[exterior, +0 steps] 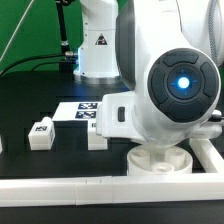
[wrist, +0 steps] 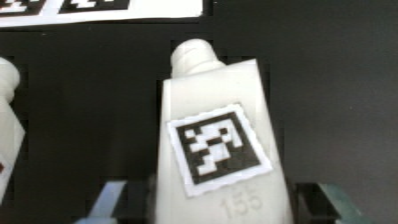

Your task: Assemble stool

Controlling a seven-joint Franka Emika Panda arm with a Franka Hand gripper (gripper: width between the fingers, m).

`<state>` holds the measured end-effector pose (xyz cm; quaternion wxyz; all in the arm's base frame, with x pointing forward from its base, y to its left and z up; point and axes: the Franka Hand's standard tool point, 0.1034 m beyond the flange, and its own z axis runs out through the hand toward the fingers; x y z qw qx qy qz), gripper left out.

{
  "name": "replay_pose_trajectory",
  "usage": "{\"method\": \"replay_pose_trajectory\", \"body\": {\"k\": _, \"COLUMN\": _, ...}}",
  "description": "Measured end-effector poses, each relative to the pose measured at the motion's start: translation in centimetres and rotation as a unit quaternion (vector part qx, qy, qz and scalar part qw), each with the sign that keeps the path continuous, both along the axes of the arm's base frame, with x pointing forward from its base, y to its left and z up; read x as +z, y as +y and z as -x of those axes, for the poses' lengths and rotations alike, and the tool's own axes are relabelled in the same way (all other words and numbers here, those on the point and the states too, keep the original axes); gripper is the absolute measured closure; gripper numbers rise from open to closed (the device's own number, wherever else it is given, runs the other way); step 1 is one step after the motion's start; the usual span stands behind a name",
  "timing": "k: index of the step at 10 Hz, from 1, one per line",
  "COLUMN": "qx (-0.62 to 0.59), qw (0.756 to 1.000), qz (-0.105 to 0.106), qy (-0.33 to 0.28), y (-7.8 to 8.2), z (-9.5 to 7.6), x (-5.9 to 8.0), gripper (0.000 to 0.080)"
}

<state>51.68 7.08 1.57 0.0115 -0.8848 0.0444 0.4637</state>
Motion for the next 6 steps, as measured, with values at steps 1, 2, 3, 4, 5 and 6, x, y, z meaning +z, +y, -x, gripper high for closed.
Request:
{"method": "replay_pose_trajectory", "body": {"k": 1, "qx": 0.000, "qw": 1.000, "qz": 0.000, "qy": 0.000, "y": 0.0, "z": 0.0, "x": 0.0, "gripper": 0.0475}}
{"method": "replay_pose_trajectory", "body": {"k": 2, "qx": -0.001, "qw": 1.000, "qz": -0.001, "qy": 0.004, "y": -0.1, "z": -0.1, "x": 0.5, "gripper": 0.0475}}
{"method": "replay_pose_trajectory", "body": {"k": 3, "qx": -0.002, "qw": 1.000, "qz": -0.003, "qy": 0.013, "y": -0.5, "z": -0.9, "x": 3.0, "gripper": 0.0475}}
{"method": "replay_pose_trajectory", "body": {"k": 4, "qx": 0.001, "qw": 1.000, "qz": -0.015, "qy": -0.003, "y": -0.9, "z": -2.6, "x": 6.0, "gripper": 0.0475}}
{"method": "replay_pose_trajectory", "body": {"k": 5, "qx": 0.001, "qw": 1.000, "qz": -0.016, "qy": -0.012, "y": -1.0, "z": -3.2, "x": 8.2, "gripper": 0.0475}}
{"method": "replay_pose_trajectory", "body": {"k": 6, "qx": 0.003, "qw": 1.000, "qz": -0.017, "qy": 0.001, "y": -1.1, "z": -3.1, "x": 9.4, "gripper": 0.0475}}
